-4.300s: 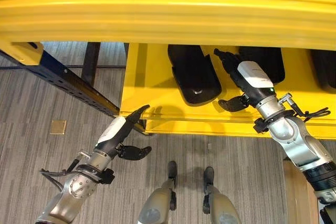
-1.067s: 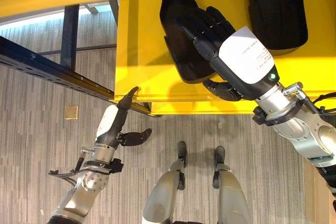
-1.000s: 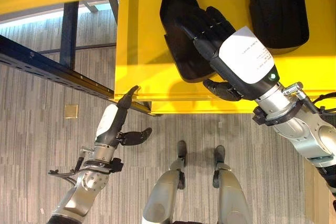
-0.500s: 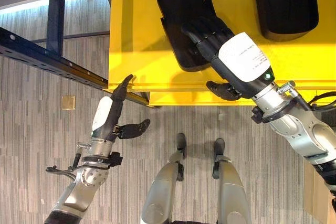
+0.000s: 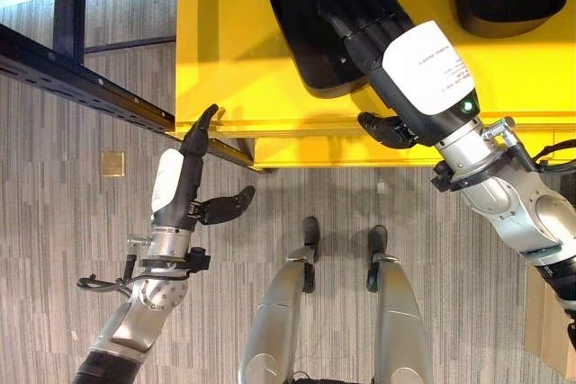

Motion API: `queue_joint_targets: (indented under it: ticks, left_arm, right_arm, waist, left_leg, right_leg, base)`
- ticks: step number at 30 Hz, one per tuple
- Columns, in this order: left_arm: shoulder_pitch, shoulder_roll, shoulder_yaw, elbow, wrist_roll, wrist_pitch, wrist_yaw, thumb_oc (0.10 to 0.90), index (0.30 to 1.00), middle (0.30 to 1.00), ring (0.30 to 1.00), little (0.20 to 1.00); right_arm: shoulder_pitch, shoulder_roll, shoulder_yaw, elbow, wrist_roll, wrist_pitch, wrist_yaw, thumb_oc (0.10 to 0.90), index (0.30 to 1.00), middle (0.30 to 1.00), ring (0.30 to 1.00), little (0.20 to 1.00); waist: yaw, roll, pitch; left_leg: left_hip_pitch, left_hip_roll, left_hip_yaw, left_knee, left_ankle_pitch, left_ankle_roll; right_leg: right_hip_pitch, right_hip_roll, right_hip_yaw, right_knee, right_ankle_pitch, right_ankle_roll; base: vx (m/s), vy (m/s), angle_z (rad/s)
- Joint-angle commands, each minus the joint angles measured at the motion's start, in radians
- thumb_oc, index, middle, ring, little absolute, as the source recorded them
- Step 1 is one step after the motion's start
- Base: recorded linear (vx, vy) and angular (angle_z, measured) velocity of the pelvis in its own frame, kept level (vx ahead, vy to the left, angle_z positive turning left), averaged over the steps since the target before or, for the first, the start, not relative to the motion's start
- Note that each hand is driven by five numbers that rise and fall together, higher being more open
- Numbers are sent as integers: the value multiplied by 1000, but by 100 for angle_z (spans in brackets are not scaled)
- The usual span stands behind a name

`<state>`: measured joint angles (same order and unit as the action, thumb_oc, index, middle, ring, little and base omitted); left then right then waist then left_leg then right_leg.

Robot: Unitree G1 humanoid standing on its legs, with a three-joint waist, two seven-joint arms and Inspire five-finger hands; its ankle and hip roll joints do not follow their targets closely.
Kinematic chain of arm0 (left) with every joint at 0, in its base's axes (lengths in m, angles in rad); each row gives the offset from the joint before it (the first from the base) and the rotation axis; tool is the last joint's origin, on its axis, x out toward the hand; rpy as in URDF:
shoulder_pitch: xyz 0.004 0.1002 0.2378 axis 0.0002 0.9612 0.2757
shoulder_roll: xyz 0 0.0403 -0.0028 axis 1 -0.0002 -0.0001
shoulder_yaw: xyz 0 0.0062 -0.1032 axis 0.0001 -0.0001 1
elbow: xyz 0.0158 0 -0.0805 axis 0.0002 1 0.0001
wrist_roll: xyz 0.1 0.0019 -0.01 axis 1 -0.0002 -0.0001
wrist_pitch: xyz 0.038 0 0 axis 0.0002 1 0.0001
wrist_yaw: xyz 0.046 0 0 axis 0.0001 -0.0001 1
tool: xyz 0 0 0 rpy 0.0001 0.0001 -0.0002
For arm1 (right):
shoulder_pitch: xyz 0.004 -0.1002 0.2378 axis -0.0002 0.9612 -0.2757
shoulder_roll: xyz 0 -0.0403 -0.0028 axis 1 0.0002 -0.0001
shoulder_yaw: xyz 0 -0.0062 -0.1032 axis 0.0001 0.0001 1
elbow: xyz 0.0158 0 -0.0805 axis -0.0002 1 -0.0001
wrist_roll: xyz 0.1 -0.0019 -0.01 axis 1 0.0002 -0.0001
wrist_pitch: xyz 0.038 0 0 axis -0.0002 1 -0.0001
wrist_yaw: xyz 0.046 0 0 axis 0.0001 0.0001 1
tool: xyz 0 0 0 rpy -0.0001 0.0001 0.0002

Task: Move parts from the plastic box to the shelf.

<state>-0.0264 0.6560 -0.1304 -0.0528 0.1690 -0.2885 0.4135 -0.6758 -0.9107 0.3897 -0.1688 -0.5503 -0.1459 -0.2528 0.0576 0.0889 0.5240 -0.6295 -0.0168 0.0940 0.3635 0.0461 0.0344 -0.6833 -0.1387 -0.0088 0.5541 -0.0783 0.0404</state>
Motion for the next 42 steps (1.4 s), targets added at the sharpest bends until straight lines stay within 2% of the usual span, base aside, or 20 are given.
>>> queue_joint_targets:
  ticks: [1,14,26,32,42]
  left_arm:
    - [37,35,6,-31,-17,7,0,900,1000,1000,1000,1000]
    - [42,36,0,-25,-18,2,-23,900,1000,1000,1000,1000]
    - [33,43,-8,-37,-22,23,-36,900,1000,1000,1000,1000]
    - [25,47,-16,-33,-17,29,-32,900,1000,1000,1000,1000]
    - [13,48,-30,-34,-16,38,-21,900,1000,1000,1000,1000]
  right_arm:
    - [-170,5,-36,-78,-25,-14,-96,900,1000,1000,1000,1000]
    - [-223,26,-29,-29,-66,39,-113,900,1000,1000,1000,1000]
    - [-265,47,-11,29,-51,64,-150,900,1000,1000,1000,1000]
    - [-286,69,-2,34,-48,96,-138,900,1000,1000,1000,1000]
    - [-303,85,21,43,-48,112,-131,900,1000,1000,1000,1000]
  waist:
    - [-8,2,-4]
    - [4,12,-4]
    - [13,17,-4]
    - [15,20,-4]
    - [19,21,-4]
  left_leg:
    - [16,24,-29,153,-210,-14]
    - [16,14,-37,202,-246,-7]
    - [26,11,-40,198,-244,-6]
    - [29,7,-39,200,-246,-4]
    - [7,5,-40,211,-242,-1]
  right_leg:
    - [66,13,-9,-52,-52,-10]
    - [61,17,-1,26,-99,-26]
    - [66,18,-3,42,-108,-29]
    - [68,16,-3,44,-108,-29]
    - [48,15,-2,51,-101,-32]
  base:
    - [0,0,0]
    - [11,-4,0]
    - [0,0,0]
    - [0,5,0]
    - [0,0,0]
